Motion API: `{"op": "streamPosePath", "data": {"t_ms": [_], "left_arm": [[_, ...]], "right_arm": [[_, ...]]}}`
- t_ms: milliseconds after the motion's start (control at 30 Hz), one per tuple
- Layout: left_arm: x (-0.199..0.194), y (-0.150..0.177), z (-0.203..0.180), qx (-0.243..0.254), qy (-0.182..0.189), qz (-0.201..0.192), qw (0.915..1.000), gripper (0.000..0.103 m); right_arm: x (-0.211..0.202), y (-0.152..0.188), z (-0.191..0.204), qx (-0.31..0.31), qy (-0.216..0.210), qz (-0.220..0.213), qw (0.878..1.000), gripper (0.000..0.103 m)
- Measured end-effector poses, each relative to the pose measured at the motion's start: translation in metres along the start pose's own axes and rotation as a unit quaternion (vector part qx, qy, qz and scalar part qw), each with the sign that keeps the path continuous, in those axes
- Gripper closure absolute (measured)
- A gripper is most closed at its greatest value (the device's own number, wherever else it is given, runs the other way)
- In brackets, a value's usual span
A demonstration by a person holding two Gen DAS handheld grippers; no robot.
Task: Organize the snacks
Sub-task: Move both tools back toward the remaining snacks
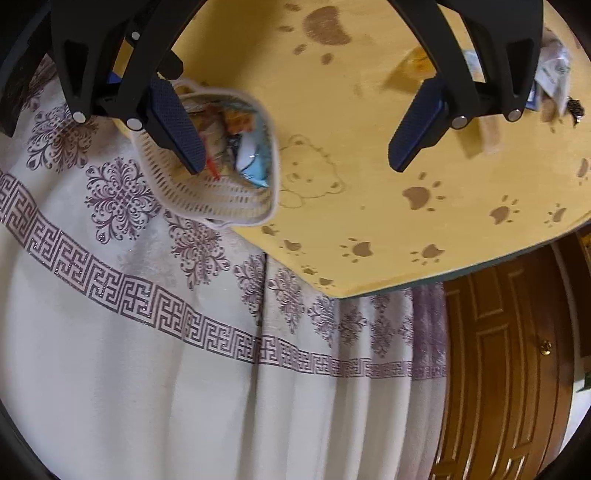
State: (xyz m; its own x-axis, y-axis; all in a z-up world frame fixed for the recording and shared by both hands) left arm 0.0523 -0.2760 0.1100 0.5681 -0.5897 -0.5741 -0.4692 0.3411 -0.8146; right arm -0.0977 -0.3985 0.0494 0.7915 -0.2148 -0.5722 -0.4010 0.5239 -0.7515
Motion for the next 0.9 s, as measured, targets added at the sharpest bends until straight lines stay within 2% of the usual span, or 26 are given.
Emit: {"op": "streamPosePath", "data": {"t_ms": [400, 900], "left_arm": [[-0.025, 0.020, 0.035, 0.006, -0.071, -0.003, 0.9975, 0.005], [-0.051, 0.036, 0.062, 0.013, -0.108, -0.010, 0.9940, 0.005]], "right_arm": [[0.009, 0.015, 0.038, -0.029, -0.029, 0.030, 0.999, 0.023], [0.018, 0.026, 0.071, -0.052, -0.048, 0.056, 0.996, 0.023]]}}
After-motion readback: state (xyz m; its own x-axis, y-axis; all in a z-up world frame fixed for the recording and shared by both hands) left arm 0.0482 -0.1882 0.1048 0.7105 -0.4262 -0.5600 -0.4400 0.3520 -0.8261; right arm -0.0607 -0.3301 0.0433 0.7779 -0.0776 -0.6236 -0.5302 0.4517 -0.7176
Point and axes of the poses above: each gripper's, at about its wrist camera, not at the fingertips, and x roughly the way its jaws point, z to its left, y to its underside, the point moved 2 cm from there along x, roughly the way its jaws point, and after that the axes turned 3 degrees about x, right-handed, at the moved point
